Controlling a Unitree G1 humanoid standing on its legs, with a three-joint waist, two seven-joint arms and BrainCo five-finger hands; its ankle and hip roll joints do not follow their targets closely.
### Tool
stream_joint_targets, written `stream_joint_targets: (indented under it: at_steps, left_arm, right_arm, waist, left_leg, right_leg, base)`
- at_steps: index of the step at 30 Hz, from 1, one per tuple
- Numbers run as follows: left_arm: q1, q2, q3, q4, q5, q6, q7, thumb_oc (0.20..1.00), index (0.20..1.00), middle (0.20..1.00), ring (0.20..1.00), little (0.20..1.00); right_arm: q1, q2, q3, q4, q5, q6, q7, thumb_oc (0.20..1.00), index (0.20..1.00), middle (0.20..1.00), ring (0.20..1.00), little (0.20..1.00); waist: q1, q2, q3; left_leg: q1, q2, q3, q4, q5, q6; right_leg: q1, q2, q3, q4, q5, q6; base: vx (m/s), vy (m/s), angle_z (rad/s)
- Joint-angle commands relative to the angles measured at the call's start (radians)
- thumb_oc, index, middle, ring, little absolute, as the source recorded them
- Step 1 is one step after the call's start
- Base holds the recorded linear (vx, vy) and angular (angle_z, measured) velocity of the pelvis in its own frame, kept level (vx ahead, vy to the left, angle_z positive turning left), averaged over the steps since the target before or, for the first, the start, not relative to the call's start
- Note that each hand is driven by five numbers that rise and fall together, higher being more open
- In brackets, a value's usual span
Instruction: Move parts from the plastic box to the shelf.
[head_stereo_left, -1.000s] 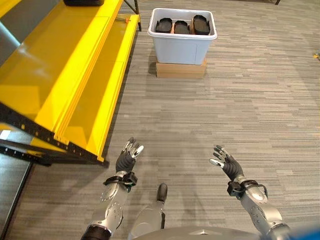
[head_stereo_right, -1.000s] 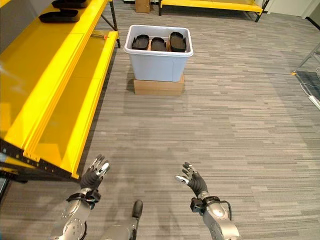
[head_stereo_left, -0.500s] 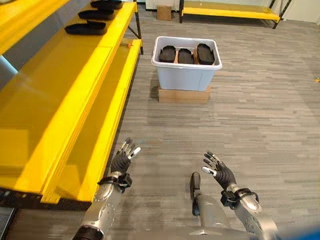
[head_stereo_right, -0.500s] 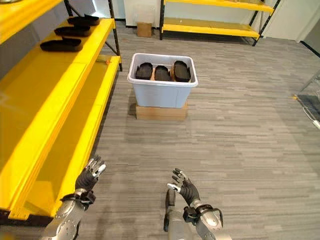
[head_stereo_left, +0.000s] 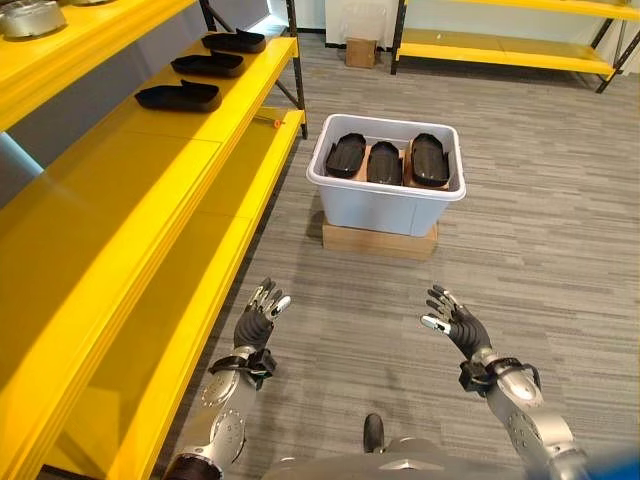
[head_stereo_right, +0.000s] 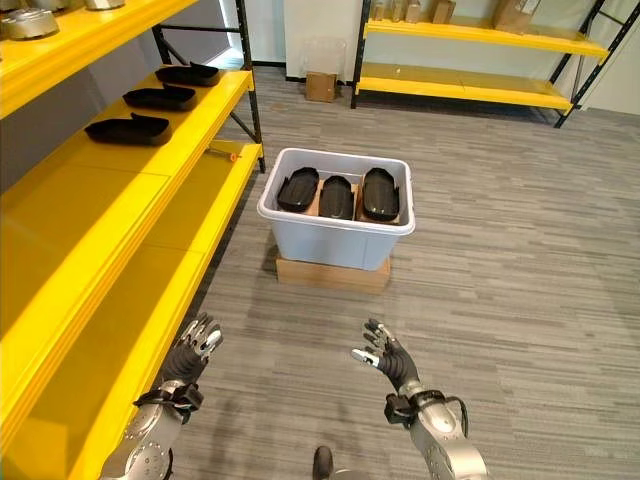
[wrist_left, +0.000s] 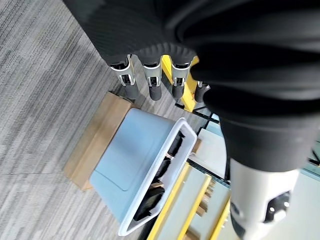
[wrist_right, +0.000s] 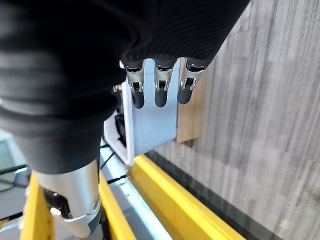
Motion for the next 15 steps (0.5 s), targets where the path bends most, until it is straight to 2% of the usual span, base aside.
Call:
stream_joint_targets:
  at_steps: [1,2,3,4,5,6,7,8,11,12,15]
  left_arm:
    - [-0.013,0.02,-0.003,-0.057,-0.015,-0.02,-0.011,1.0,1.0,1.0,1.0,1.0]
    - [-0.012,0.023,-0.007,-0.059,-0.011,-0.02,-0.01,1.0,1.0,1.0,1.0,1.0]
    - [-0.009,0.031,-0.01,-0.059,-0.003,-0.02,-0.011,1.0,1.0,1.0,1.0,1.0]
    - [-0.009,0.031,-0.01,-0.059,-0.003,-0.02,-0.011,1.0,1.0,1.0,1.0,1.0]
    - [-0.007,0.038,-0.018,-0.057,0.018,-0.024,-0.009,1.0,1.0,1.0,1.0,1.0]
    - [-0.005,0.038,-0.02,-0.056,0.024,-0.024,-0.011,1.0,1.0,1.0,1.0,1.0]
    - [-0.005,0.038,-0.023,-0.051,0.032,-0.028,-0.012,1.0,1.0,1.0,1.0,1.0]
    - [-0.006,0.036,-0.017,-0.047,0.041,-0.028,-0.008,1.0,1.0,1.0,1.0,1.0]
    - [-0.007,0.03,-0.012,-0.042,0.052,-0.029,-0.014,1.0,1.0,1.0,1.0,1.0]
    - [0.001,0.028,-0.004,-0.045,0.052,-0.028,-0.015,1.0,1.0,1.0,1.0,1.0]
    - [-0.006,0.035,-0.003,-0.057,0.053,-0.034,-0.01,1.0,1.0,1.0,1.0,1.0]
  right_arm:
    - [-0.003,-0.027,-0.036,-0.048,0.004,-0.037,-0.014,1.0,1.0,1.0,1.0,1.0]
    - [-0.002,-0.027,-0.04,-0.048,0.008,-0.037,-0.022,1.0,1.0,1.0,1.0,1.0]
    - [0.0,-0.028,-0.056,-0.051,-0.002,-0.049,-0.04,1.0,1.0,1.0,1.0,1.0]
    - [0.001,-0.028,-0.056,-0.051,-0.002,-0.049,-0.04,1.0,1.0,1.0,1.0,1.0]
    - [-0.001,-0.026,-0.056,-0.05,-0.039,-0.063,-0.051,1.0,1.0,1.0,1.0,1.0]
    - [0.002,-0.026,-0.056,-0.05,-0.04,-0.061,-0.047,1.0,1.0,1.0,1.0,1.0]
    - [0.002,-0.025,-0.054,-0.049,-0.044,-0.064,-0.049,1.0,1.0,1.0,1.0,1.0]
    - [0.0,-0.022,-0.051,-0.05,-0.05,-0.065,-0.049,1.0,1.0,1.0,1.0,1.0]
    - [-0.006,-0.02,-0.043,-0.042,-0.053,-0.061,-0.04,1.0,1.0,1.0,1.0,1.0]
    - [0.0,-0.009,-0.034,-0.039,-0.068,-0.049,-0.029,1.0,1.0,1.0,1.0,1.0]
    - [0.01,0.01,-0.033,-0.037,-0.056,-0.041,-0.024,1.0,1.0,1.0,1.0,1.0]
  waist:
    - [0.004,-0.01,0.02]
    - [0.013,-0.016,0.027]
    - [0.018,-0.017,0.031]
    - [0.02,-0.018,0.032]
    - [0.03,0.001,0.032]
    - [0.036,0.0,0.035]
    - [0.041,0.007,0.035]
    - [0.051,0.019,0.028]
    - [0.066,0.029,0.02]
    - [0.076,0.038,-0.004]
    - [0.072,0.033,-0.027]
  left_leg:
    - [-0.036,0.047,0.088,-0.161,0.078,0.065]
    - [-0.089,0.038,0.106,-0.18,0.052,0.07]
    - [-0.145,0.052,0.135,-0.285,0.039,0.077]
    - [-0.141,0.053,0.137,-0.286,0.037,0.077]
    - [-0.197,0.103,0.157,-0.528,0.087,0.072]
    - [-0.17,0.106,0.162,-0.593,0.101,0.07]
    - [-0.173,0.116,0.169,-0.68,0.147,0.065]
    - [-0.197,0.115,0.168,-0.765,0.163,0.065]
    - [-0.171,0.096,0.181,-0.829,0.194,0.057]
    - [-0.145,0.091,0.147,-0.859,0.203,0.062]
    - [-0.13,0.086,0.16,-0.816,0.193,0.074]
  right_leg:
    - [0.025,-0.082,0.01,0.023,0.011,0.133]
    - [0.045,-0.083,0.018,0.01,0.008,0.132]
    - [0.068,-0.076,0.026,-0.011,0.002,0.136]
    - [0.07,-0.076,0.028,-0.011,0.002,0.136]
    - [0.093,-0.052,0.033,-0.015,-0.024,0.147]
    - [0.106,-0.051,0.039,-0.012,-0.032,0.148]
    - [0.117,-0.041,0.045,-0.011,-0.045,0.149]
    - [0.132,-0.027,0.055,-0.011,-0.06,0.151]
    - [0.189,-0.016,0.087,-0.012,-0.09,0.156]
    - [0.216,-0.015,0.114,-0.011,-0.112,0.159]
    - [0.241,-0.04,0.118,-0.001,-0.133,0.172]
  base:
    - [0.16,-0.125,0.11]
    - [0.24,-0.09,0.24]
    - [0.19,-0.045,0.2]
    - [0.35,0.033,0.14]
    - [0.29,0.061,-0.17]
    - [0.37,0.086,-0.13]
    - [0.29,0.054,-0.39]
    - [0.31,0.069,-0.31]
    - [0.33,0.083,-0.4]
    - [0.42,0.144,-0.55]
    - [0.33,0.143,-0.83]
